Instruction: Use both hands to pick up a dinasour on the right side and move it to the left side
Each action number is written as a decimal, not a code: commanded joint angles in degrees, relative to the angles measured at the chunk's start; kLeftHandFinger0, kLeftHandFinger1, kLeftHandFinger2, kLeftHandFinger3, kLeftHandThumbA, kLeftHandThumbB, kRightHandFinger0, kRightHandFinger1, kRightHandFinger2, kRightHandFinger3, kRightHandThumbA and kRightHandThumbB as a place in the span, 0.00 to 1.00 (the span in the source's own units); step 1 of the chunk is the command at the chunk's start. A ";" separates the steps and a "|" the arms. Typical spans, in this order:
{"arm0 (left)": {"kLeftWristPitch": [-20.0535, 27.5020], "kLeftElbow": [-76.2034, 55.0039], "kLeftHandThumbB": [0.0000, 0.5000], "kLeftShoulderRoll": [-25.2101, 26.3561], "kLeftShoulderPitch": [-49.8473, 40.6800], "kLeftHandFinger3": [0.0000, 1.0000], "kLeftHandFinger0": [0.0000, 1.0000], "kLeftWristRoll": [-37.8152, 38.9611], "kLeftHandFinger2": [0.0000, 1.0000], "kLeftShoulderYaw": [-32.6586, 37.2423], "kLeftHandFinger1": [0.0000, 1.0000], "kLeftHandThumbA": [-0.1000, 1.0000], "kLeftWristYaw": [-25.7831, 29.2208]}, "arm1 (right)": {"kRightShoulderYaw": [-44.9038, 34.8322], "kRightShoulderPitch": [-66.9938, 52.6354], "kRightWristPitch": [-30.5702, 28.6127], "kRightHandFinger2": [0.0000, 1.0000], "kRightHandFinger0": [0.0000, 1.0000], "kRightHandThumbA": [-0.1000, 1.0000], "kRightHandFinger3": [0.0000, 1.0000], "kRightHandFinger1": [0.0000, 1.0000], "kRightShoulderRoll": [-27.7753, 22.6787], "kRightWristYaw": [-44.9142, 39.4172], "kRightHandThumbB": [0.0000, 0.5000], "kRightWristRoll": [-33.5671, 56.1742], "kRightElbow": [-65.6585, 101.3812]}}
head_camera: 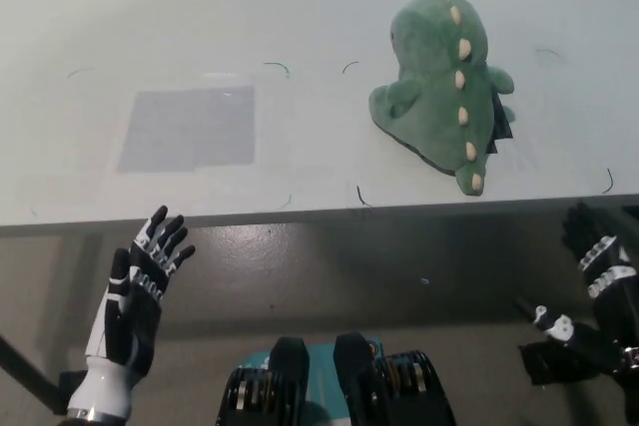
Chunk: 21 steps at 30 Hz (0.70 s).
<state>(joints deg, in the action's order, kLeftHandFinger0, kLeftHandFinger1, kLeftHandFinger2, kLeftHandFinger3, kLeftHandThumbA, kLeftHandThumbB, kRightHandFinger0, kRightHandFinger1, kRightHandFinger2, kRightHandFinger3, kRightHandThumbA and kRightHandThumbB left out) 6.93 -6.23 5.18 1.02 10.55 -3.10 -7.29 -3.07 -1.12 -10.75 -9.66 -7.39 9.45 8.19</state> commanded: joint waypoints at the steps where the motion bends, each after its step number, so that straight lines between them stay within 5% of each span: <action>1: 0.58 -4.17 0.72 -0.47 1.41 1.00 1.00 1.65 1.00 0.19 1.00 1.00 -0.33 | -2.07 1.61 -0.14 1.00 1.00 1.00 1.00 1.00 -1.83 -0.94 0.33 4.41 4.10; 8: -3.18 -8.55 0.69 -0.38 5.73 1.00 1.00 1.85 1.00 0.48 1.00 1.00 0.03 | -3.64 3.90 1.50 1.00 1.00 1.00 1.00 1.00 -2.79 -0.73 0.33 6.68 5.77; 15: -5.58 -8.33 0.78 -0.54 14.35 1.00 1.00 0.72 1.00 1.30 1.00 1.00 0.25 | -6.04 9.84 4.85 1.00 1.00 1.00 1.00 1.00 -3.06 1.54 0.33 7.04 7.20; 21: -7.86 -7.54 0.76 -0.51 21.74 1.00 1.00 -0.35 1.00 1.71 1.00 1.00 0.63 | -7.57 14.90 8.48 1.00 1.00 1.00 1.00 1.00 -4.85 2.31 0.41 5.49 8.44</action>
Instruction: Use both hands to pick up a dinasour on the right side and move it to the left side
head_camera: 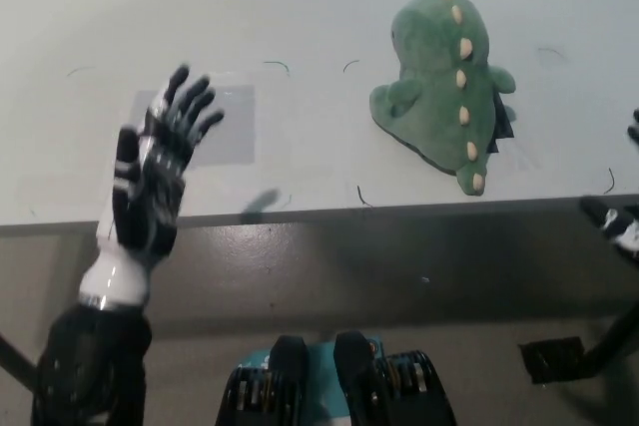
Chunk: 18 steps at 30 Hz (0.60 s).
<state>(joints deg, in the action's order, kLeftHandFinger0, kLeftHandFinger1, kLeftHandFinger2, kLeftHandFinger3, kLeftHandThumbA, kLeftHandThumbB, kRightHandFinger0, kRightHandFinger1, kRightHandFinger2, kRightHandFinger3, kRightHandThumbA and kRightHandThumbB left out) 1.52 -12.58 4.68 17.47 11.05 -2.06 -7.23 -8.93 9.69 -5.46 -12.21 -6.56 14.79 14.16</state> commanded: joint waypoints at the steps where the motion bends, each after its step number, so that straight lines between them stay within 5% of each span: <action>1: -2.73 -0.58 0.73 -0.06 7.17 1.00 1.00 -1.30 1.00 0.82 1.00 1.00 0.66 | -1.85 5.35 3.12 1.00 1.00 1.00 1.00 1.00 -3.28 0.92 0.39 0.12 2.18; 9: -5.97 5.72 0.77 0.18 18.48 1.00 1.00 -2.64 1.00 1.90 1.00 1.00 0.40 | -2.80 13.04 5.88 1.00 1.00 1.00 1.00 1.00 -5.96 0.09 0.40 3.30 -1.54; 13: -7.62 10.78 0.73 0.84 25.28 1.00 1.00 -4.10 1.00 3.68 1.00 1.00 -0.69 | -4.06 17.19 8.76 1.00 1.00 1.00 1.00 1.00 -6.02 0.66 0.27 5.38 -2.88; 18: -8.50 16.61 0.70 0.03 31.19 1.00 1.00 -4.36 1.00 3.69 1.00 1.00 0.00 | -3.54 21.86 11.32 1.00 1.00 1.00 1.00 1.00 -8.27 1.03 0.33 1.70 -5.56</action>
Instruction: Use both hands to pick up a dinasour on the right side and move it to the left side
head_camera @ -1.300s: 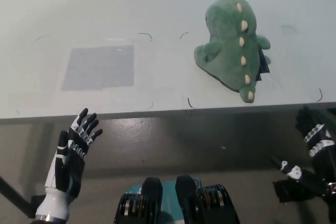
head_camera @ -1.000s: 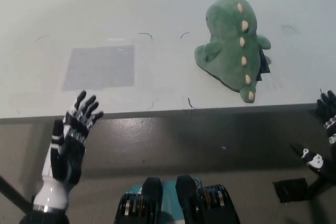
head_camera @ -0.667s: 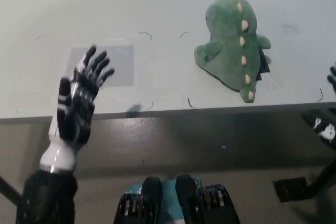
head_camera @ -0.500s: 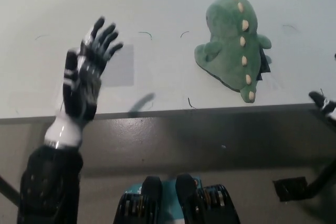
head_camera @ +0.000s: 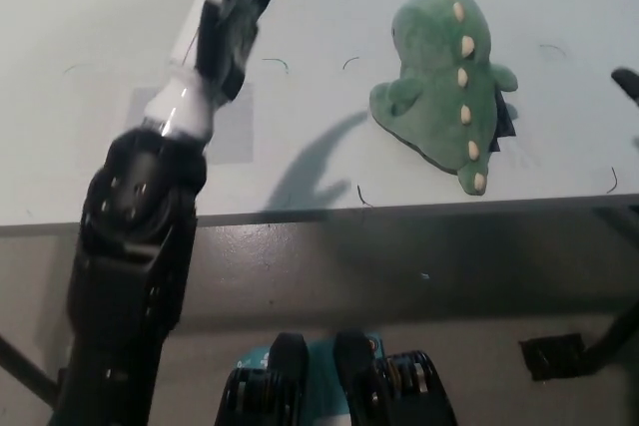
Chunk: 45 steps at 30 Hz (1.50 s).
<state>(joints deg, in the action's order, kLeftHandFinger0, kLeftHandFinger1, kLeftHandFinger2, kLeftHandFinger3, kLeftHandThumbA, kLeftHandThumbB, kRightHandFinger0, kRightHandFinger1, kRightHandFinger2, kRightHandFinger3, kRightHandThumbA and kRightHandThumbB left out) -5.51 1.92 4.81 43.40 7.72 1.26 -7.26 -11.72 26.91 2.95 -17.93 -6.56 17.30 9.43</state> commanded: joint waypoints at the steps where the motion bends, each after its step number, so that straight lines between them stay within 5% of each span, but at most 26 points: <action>1: -1.53 3.41 0.72 -0.40 6.06 1.00 1.00 -0.88 1.00 0.39 1.00 1.00 -0.04 | -0.63 5.32 2.62 1.00 1.00 1.00 1.00 1.00 -2.86 0.87 0.26 -1.34 -2.05; 12: 2.37 25.24 0.72 -4.80 16.12 1.00 1.00 2.52 1.00 -2.22 1.00 1.00 -1.04 | 1.30 12.23 -1.98 1.00 1.00 1.00 1.00 1.00 -3.37 -0.10 0.01 -4.47 -17.54; 18: 7.26 39.46 0.82 -5.78 22.74 1.00 1.00 2.49 1.00 -3.47 1.00 1.00 -1.40 | 2.62 17.82 -6.98 1.00 1.00 1.00 1.00 1.00 -3.64 -0.31 0.12 -7.14 -31.42; 23: 9.70 50.88 0.69 -5.56 26.19 1.00 1.00 -0.59 1.00 -1.58 1.00 1.00 -1.24 | 5.09 20.45 -9.53 1.00 1.00 1.00 1.00 1.00 -3.49 2.14 0.17 -11.95 -40.96; 26: 9.96 54.42 0.64 -5.86 26.52 1.00 1.00 -1.13 1.00 -0.96 1.00 1.00 -1.10 | 5.37 21.13 -9.70 1.00 1.00 1.00 1.00 1.00 -3.84 1.85 0.00 -12.14 -44.58; 29: 10.48 56.66 0.65 -5.71 26.16 1.00 1.00 -2.72 1.00 0.18 1.00 1.00 -0.31 | 6.24 21.54 -10.71 1.00 1.00 1.00 1.00 1.00 -4.45 2.06 0.04 -13.68 -47.70; 33: 9.57 58.39 0.48 -4.10 24.02 1.00 1.00 -4.75 1.00 1.80 1.00 1.00 0.34 | 9.03 21.78 -13.09 1.00 1.00 1.00 1.00 1.00 -5.73 0.71 0.05 -16.43 -50.88; 38: 11.23 65.24 0.52 -3.55 26.08 1.00 1.00 -4.47 1.00 1.21 1.00 1.00 1.39 | 11.09 23.96 -13.68 1.00 1.00 1.00 1.00 1.00 -6.81 3.14 0.09 -19.73 -53.72; 39: 10.78 66.96 0.61 -3.71 26.28 1.00 1.00 -3.87 1.00 0.58 1.00 1.00 1.56 | 10.57 23.54 -12.04 1.00 1.00 1.00 1.00 1.00 -6.78 2.69 0.10 -18.83 -52.86; 44: 11.33 68.32 0.60 -4.50 25.15 1.00 1.00 -4.46 1.00 1.02 1.00 1.00 1.12 | 8.62 20.02 -10.83 1.00 1.00 1.00 1.00 1.00 -6.75 -0.24 0.00 -15.62 -50.92; 45: 10.95 68.73 0.64 -4.54 24.67 1.00 1.00 -4.35 1.00 0.92 1.00 1.00 0.81 | 8.03 18.98 -9.31 1.00 1.00 1.00 1.00 1.00 -6.42 -0.59 0.06 -14.79 -51.14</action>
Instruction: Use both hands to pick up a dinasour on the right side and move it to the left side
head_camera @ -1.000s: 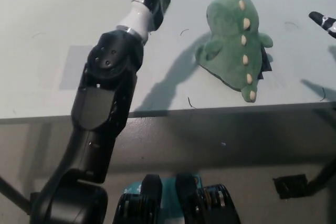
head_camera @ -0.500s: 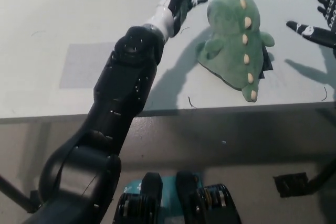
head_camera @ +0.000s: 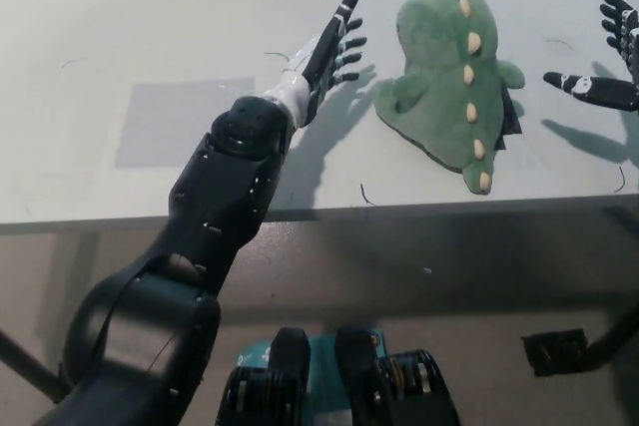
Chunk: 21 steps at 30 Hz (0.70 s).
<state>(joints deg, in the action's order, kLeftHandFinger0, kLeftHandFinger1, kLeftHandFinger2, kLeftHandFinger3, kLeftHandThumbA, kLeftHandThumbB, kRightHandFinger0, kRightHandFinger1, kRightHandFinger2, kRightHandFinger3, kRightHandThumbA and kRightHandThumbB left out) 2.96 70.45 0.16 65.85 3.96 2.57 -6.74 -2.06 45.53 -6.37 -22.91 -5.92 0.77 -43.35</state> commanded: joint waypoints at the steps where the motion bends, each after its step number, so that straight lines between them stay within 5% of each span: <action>1: 2.07 0.42 0.66 0.16 1.91 1.00 1.00 -0.57 1.00 -0.45 1.00 1.00 0.19 | -1.78 -0.03 0.29 1.00 1.00 1.00 1.00 1.00 -1.20 -1.30 0.05 1.91 0.96; 4: 1.47 2.03 0.75 -0.18 1.50 1.00 1.00 -0.17 1.00 -0.82 1.00 1.00 -0.22 | -2.13 -0.12 0.02 1.00 1.00 1.00 1.00 1.00 -1.11 -0.99 0.04 1.63 -2.00; 6: 1.46 2.62 0.72 -1.08 0.64 1.00 1.00 -0.83 1.00 -0.17 1.00 1.00 -0.04 | -2.49 0.41 -0.10 1.00 1.00 1.00 1.00 1.00 -1.27 -2.10 0.03 2.23 -5.44; 9: 2.45 3.04 0.78 -1.95 -0.84 1.00 1.00 -0.91 1.00 -0.16 1.00 1.00 0.06 | -2.02 0.52 0.10 1.00 1.00 1.00 1.00 1.00 -1.40 -3.71 0.17 2.09 -7.17; 11: 2.85 3.57 0.87 -2.64 -2.30 1.00 1.00 -0.93 1.00 -0.38 1.00 1.00 0.86 | -1.58 1.36 -0.77 1.00 1.00 1.00 1.00 1.00 -1.00 -5.45 0.35 2.29 -10.99; 14: 3.15 3.99 0.88 -3.18 -2.91 1.00 1.00 -0.81 1.00 -0.64 1.00 1.00 1.02 | -1.03 1.69 -1.49 1.00 1.00 1.00 1.00 1.00 -0.90 -4.94 0.40 1.32 -13.17; 21: 2.74 3.86 0.93 -4.01 -4.16 1.00 1.00 -0.70 1.00 -1.34 1.00 1.00 1.70 | -1.06 1.66 -2.00 1.00 1.00 1.00 1.00 1.00 2.11 -2.32 0.13 0.96 -14.15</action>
<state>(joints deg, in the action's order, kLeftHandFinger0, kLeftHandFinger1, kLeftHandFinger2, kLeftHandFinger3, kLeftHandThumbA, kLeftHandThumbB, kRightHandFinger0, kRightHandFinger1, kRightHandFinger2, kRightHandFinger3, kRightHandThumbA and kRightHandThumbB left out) 5.93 73.94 -2.33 62.02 3.59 1.45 -5.76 -3.16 45.09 -7.42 -22.19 -8.83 1.59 -56.55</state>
